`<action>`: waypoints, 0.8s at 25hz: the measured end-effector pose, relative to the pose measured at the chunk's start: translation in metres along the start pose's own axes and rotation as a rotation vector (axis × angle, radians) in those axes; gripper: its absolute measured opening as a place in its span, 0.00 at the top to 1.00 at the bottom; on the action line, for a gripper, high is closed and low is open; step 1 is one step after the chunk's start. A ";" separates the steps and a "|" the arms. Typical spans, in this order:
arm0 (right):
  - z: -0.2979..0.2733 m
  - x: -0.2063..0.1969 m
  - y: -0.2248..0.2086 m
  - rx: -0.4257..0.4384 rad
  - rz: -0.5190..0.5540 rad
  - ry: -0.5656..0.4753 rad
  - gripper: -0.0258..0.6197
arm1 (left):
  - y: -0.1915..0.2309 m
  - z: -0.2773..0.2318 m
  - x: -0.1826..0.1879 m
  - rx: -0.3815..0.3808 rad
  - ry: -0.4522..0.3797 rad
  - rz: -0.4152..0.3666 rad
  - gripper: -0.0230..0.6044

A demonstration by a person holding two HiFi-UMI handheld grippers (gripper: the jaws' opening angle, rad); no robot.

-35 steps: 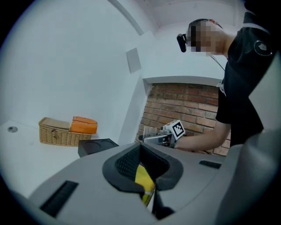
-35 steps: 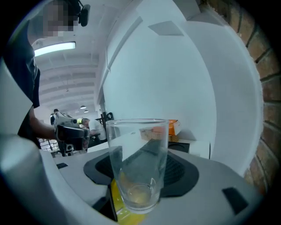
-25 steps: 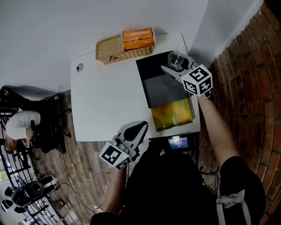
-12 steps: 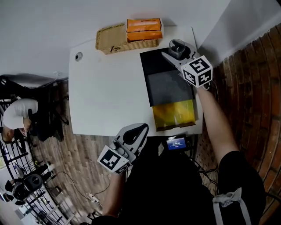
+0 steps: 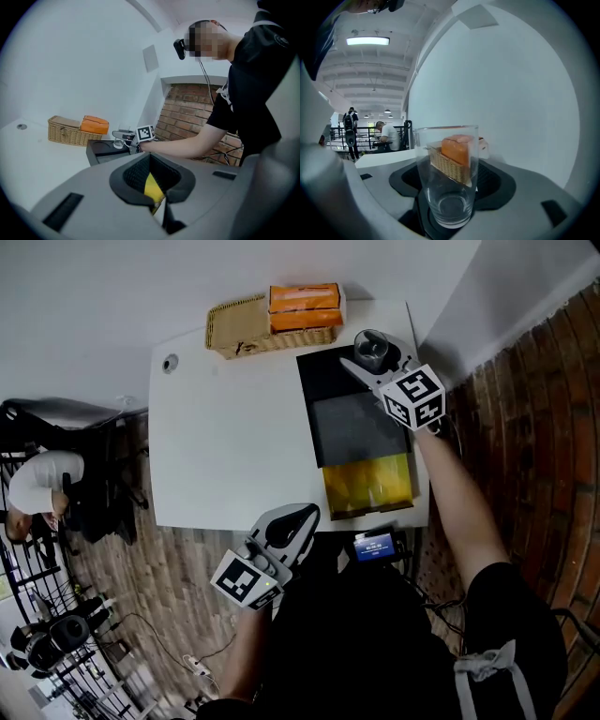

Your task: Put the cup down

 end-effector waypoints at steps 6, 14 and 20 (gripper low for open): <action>0.004 -0.003 -0.001 -0.027 -0.018 0.063 0.44 | -0.008 0.006 0.000 0.002 -0.022 -0.007 0.95; 0.032 -0.012 0.010 -0.030 -0.008 0.174 0.44 | -0.009 0.024 -0.002 0.021 -0.050 0.000 0.95; 0.064 -0.023 0.031 -0.038 -0.045 0.218 0.44 | -0.007 0.032 -0.007 0.007 -0.069 -0.005 0.95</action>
Point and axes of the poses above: the fingertips, and each gripper's own axes: z backward along the fingers, y to its left, x out of its top, the point moved 9 cm from there along z, backward along the fingers, and after that the axes turned 5 degrees about -y, right-handed, at the moved point
